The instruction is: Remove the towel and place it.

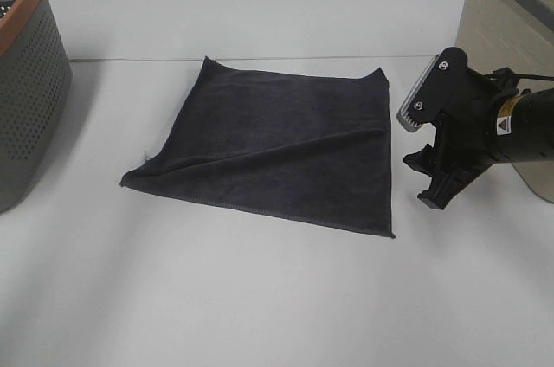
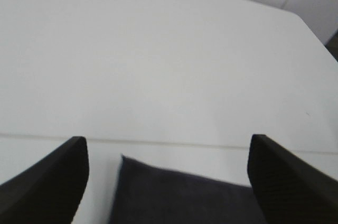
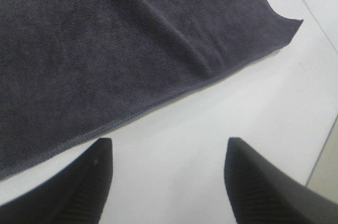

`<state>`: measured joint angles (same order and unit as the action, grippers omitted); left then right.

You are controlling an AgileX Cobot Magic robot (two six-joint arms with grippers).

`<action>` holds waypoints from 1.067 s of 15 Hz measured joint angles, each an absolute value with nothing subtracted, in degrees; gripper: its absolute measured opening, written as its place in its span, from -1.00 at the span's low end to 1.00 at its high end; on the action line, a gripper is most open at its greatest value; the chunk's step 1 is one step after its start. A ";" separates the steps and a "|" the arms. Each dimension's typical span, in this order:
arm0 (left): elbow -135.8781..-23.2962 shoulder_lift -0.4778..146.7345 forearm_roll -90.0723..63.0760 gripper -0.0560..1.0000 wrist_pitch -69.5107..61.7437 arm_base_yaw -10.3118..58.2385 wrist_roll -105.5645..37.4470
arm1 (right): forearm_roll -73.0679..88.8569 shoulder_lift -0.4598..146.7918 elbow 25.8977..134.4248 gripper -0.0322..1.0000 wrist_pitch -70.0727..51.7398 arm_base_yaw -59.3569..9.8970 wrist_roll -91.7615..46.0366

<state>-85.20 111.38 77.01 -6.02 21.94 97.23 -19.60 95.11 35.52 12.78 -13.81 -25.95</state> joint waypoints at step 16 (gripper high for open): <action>-119.75 112.36 12.03 0.55 -61.76 5.27 9.11 | 11.63 95.17 64.92 0.26 -13.58 -13.81 -22.92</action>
<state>-119.75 112.36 12.03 -61.76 5.27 9.11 11.63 95.17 64.92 -13.58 -13.81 -22.92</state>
